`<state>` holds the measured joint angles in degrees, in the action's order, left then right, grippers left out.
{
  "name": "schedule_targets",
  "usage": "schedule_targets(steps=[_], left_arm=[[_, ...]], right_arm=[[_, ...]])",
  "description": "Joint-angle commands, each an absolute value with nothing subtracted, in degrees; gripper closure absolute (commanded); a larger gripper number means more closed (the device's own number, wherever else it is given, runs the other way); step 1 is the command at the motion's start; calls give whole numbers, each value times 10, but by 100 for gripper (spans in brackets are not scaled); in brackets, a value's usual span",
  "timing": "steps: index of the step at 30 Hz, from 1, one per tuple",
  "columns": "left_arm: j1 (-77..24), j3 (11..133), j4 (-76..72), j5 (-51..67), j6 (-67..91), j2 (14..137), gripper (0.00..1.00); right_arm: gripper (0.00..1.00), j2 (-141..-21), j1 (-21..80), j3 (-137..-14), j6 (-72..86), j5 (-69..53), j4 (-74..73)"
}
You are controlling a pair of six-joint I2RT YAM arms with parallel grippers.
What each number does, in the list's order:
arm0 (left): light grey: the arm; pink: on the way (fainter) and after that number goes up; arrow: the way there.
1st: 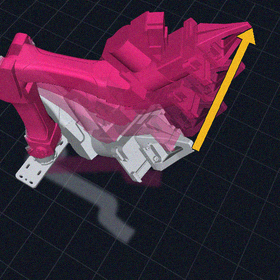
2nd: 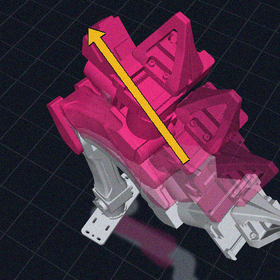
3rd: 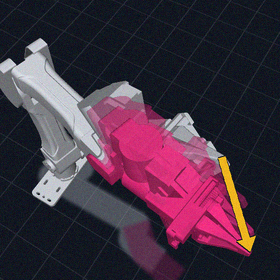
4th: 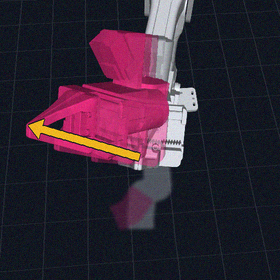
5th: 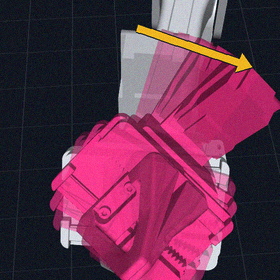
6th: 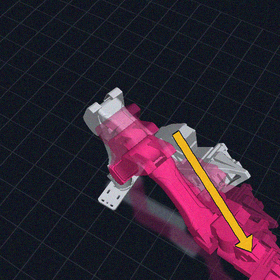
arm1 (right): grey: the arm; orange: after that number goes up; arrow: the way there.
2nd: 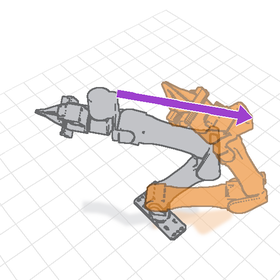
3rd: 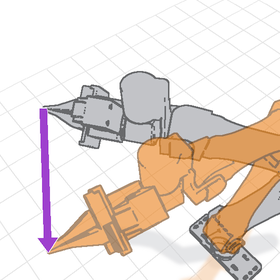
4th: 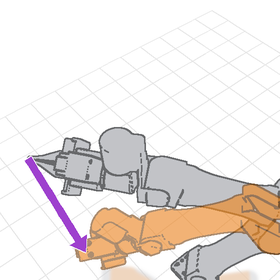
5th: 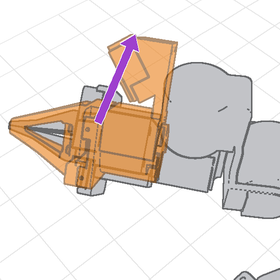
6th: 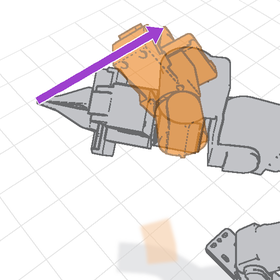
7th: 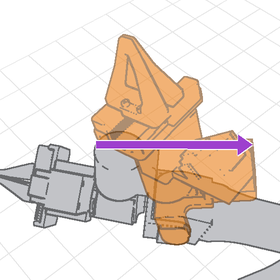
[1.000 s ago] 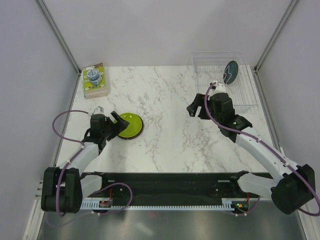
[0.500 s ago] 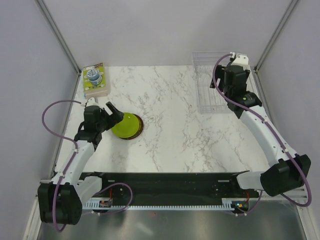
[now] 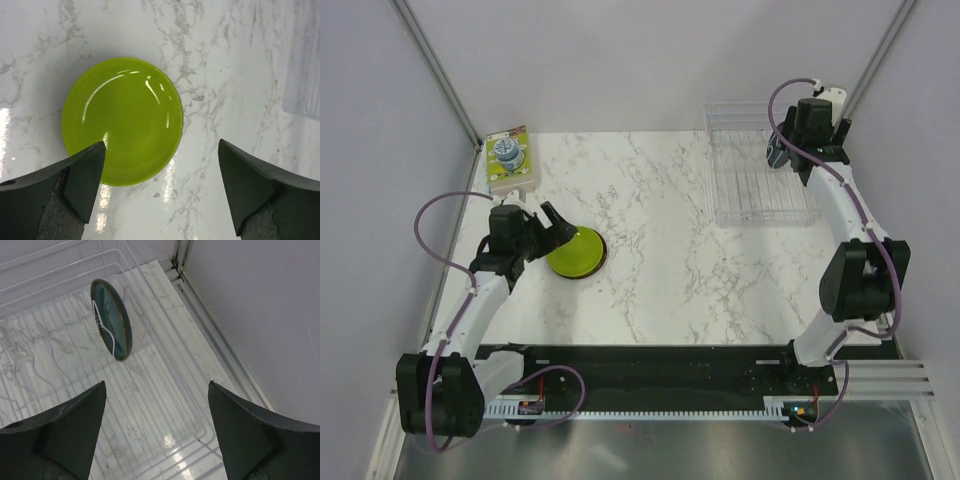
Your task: Unload the plates from the dish rack
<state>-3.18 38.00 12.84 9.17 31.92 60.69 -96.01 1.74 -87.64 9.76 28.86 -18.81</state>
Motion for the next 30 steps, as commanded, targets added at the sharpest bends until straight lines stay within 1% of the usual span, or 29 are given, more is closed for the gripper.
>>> schedule_targets(steps=[1, 4, 5, 7, 8, 12, 15, 16, 19, 21, 22, 25, 29, 30], left_arm=[[-32, 412, 46, 214, 311, 610, 0], [-33, 424, 30, 238, 311, 621, 0], [-33, 428, 26, 240, 311, 626, 0], [-33, 433, 15, 248, 309, 639, 0], [-33, 436, 14, 248, 309, 643, 0], [-33, 442, 4, 250, 305, 676, 0], [-33, 442, -16, 250, 303, 692, 0], [-33, 441, -18, 250, 303, 701, 0], [-33, 442, -27, 253, 302, 717, 0], [-33, 442, -31, 256, 302, 722, 0], [-33, 443, -32, 257, 302, 727, 0], [-33, 443, -37, 256, 302, 730, 0], [-33, 442, -41, 258, 304, 738, 0], [-33, 443, -41, 258, 303, 738, 0]], right_arm=[[12, -1061, -22, -973, 85, 256, -163], [16, -1137, -28, -1037, 70, 236, -163], [18, -1172, -29, -1053, 63, 229, -163], [22, -1206, -33, -1104, 59, 213, -169], [26, -1234, -33, -1118, 57, 213, -169], [32, -1296, -34, -1199, 33, 198, -171], [39, -1334, -34, -1241, 17, 202, -177], [43, -1341, -34, -1247, 13, 206, -178], [46, -1362, -34, -1265, 4, 214, -178], [46, -1369, -34, -1270, -17, 221, -178], [50, -1373, -34, -1270, -23, 223, -178], [53, -1376, -34, -1268, -34, 223, -178], [53, -1381, -36, -1266, -40, 223, -179], [55, -1382, -37, -1265, -40, 224, -179]])
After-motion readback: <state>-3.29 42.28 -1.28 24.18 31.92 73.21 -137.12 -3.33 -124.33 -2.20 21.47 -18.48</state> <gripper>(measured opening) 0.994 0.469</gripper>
